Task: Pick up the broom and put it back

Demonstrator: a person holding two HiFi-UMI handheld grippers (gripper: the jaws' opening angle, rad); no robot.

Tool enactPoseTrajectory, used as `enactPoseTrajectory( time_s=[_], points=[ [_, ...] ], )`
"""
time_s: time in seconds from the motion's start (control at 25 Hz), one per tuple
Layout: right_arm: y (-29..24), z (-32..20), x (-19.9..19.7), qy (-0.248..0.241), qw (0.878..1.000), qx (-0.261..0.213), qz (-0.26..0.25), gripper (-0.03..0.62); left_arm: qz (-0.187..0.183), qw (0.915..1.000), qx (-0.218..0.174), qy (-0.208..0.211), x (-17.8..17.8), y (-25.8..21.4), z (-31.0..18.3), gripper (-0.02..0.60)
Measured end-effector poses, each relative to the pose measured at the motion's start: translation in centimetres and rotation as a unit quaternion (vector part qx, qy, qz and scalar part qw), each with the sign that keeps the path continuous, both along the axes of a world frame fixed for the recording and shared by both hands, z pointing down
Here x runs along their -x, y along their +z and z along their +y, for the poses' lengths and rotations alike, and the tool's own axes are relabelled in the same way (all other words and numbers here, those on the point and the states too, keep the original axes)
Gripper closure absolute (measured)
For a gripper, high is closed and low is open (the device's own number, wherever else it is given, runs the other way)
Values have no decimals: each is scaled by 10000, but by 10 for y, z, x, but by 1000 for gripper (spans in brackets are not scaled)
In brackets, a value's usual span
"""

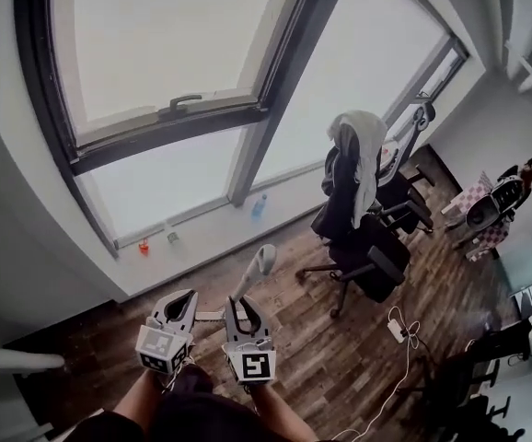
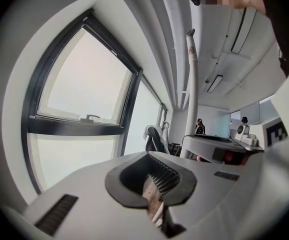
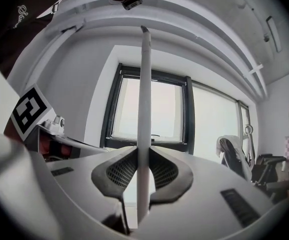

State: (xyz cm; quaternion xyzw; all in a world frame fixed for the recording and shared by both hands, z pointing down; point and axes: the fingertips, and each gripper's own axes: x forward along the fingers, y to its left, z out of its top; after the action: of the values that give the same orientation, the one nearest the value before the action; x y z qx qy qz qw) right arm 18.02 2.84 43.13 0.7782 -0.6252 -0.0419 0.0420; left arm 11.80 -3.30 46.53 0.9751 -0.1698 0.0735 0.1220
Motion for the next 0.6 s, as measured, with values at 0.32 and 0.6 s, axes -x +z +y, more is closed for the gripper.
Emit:
enactPoseTrajectory(
  time_s=[0.32, 0.6],
  points=[
    [0, -77, -35, 95, 9998, -180, -42, 510, 154, 9995, 140, -246, -18, -7, -68, 581],
    [5, -138, -83, 156, 9992, -295, -216, 510, 583, 9975, 247, -306, -55, -3, -107, 581]
  ],
)
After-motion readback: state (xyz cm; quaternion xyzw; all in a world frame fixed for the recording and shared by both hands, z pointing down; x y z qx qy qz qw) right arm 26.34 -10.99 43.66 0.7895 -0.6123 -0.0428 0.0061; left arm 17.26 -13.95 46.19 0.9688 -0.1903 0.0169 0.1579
